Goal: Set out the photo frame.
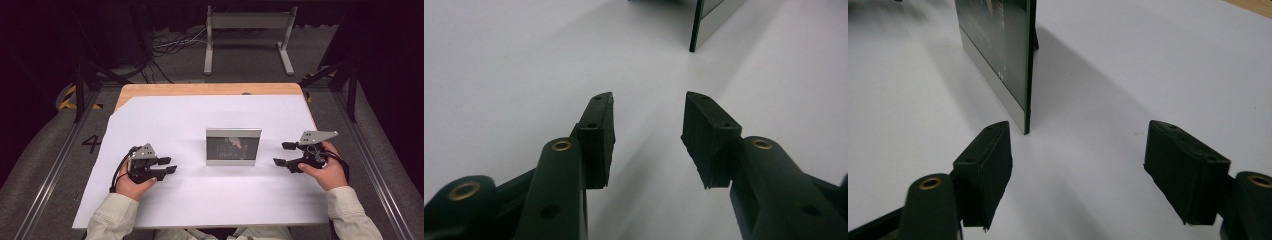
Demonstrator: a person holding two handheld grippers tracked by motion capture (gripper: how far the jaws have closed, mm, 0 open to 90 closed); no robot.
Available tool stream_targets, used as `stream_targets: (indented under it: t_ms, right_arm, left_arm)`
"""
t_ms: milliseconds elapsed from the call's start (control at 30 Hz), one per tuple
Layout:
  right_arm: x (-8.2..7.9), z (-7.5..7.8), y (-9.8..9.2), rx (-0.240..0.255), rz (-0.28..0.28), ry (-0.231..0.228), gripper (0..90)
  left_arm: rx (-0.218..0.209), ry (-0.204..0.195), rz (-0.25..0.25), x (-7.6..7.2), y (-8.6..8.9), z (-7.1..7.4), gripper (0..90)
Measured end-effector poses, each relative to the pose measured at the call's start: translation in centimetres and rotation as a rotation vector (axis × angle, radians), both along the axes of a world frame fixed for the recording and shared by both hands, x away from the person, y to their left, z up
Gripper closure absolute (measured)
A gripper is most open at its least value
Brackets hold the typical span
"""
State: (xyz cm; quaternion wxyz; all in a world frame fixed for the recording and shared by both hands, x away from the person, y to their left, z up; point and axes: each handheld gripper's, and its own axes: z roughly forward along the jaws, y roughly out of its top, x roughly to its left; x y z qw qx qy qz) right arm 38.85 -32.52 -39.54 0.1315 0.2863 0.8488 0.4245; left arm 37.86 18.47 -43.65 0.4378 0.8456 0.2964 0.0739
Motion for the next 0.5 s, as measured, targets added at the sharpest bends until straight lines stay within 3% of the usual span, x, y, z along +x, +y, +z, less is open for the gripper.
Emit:
stream_targets:
  t_ms: [233,500]
  right_arm:
    - [-0.4,-1.6,-0.1,0.016,-0.034,-0.038,27.4]
    - [-0.4,-3.4,0.5,-0.006,-0.029,-0.001,27.3]
  left_arm:
    - [-0.001,-0.003,0.000,0.0,0.0,0.0,56.2]
    - [0.002,-0.007,-0.010,0.1,0.0,-0.1,54.8]
